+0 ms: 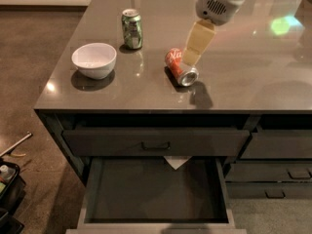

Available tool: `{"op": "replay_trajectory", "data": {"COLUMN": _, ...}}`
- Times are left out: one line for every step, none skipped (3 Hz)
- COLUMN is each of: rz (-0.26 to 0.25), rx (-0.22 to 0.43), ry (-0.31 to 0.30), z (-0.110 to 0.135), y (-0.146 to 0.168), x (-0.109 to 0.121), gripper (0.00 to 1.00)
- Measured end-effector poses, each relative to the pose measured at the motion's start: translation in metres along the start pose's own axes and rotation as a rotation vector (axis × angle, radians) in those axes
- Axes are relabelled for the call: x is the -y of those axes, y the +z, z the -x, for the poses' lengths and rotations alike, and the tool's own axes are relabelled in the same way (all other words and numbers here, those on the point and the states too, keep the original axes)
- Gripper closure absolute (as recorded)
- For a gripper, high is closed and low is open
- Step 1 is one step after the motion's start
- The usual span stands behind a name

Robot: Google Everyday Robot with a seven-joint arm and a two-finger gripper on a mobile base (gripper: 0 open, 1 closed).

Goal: Place coke can into middle drawer

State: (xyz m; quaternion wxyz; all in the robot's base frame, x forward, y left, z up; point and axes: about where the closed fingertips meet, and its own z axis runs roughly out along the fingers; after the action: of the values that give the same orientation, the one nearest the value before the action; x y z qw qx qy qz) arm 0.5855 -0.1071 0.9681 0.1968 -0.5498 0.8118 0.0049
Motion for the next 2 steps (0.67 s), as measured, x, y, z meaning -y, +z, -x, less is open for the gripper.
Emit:
{"op": "replay_trajectory", "data": {"rz": 0.008, "rx": 0.038, "ry": 0.098, "z": -0.011, "y": 0.017, "x": 0.025, "gripper": 0.0}}
{"op": "replay_trajectory", "data": {"rz": 0.075, "rx": 0.088, "ry": 0.127, "z": 0.003, "y": 0.05, "x": 0.031, "gripper": 0.0}}
